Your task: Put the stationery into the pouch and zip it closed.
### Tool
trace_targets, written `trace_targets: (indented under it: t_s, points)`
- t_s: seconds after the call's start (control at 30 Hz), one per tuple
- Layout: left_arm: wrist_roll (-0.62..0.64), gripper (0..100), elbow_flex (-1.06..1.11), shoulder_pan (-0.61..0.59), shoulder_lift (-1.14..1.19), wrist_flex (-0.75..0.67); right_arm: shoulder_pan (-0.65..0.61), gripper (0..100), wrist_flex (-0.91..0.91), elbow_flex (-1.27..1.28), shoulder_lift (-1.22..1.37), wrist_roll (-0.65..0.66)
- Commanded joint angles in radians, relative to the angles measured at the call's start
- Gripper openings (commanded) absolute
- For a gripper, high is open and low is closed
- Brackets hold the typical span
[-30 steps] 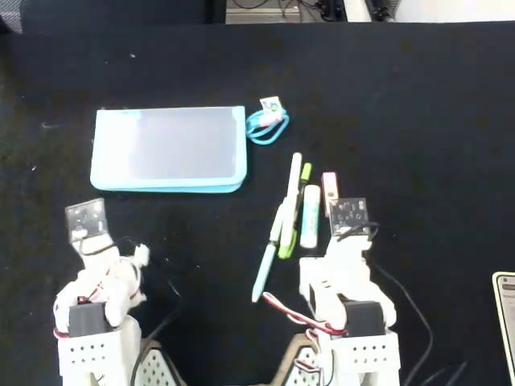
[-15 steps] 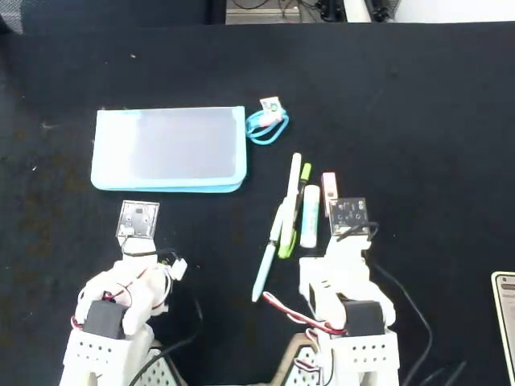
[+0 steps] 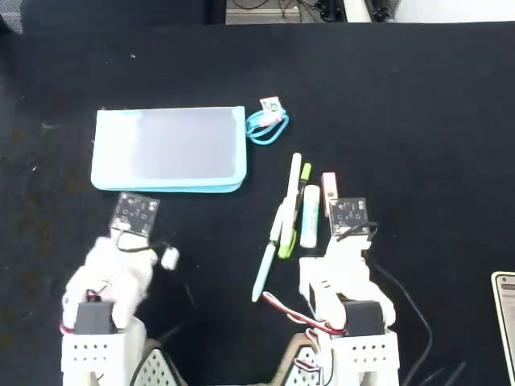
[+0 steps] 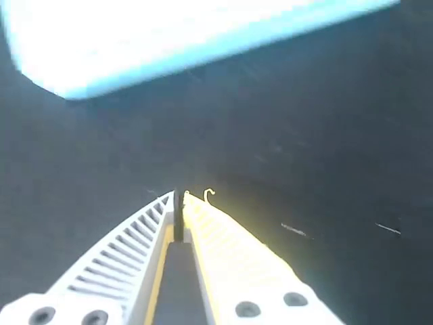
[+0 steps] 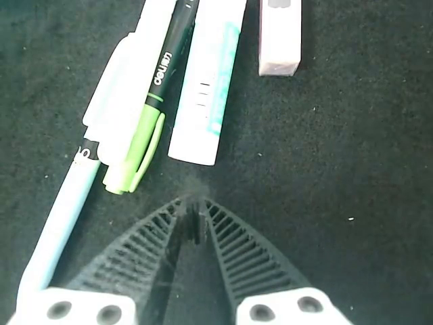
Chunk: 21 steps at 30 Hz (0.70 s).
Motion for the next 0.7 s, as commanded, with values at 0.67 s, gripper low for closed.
trace_targets:
  t_s: [0.67]
  points:
    - [0.321, 25, -0.364, -0.186, 0.002, -0.384, 0.006, 1.1, 0.006, -0.004, -0.094, -0.003]
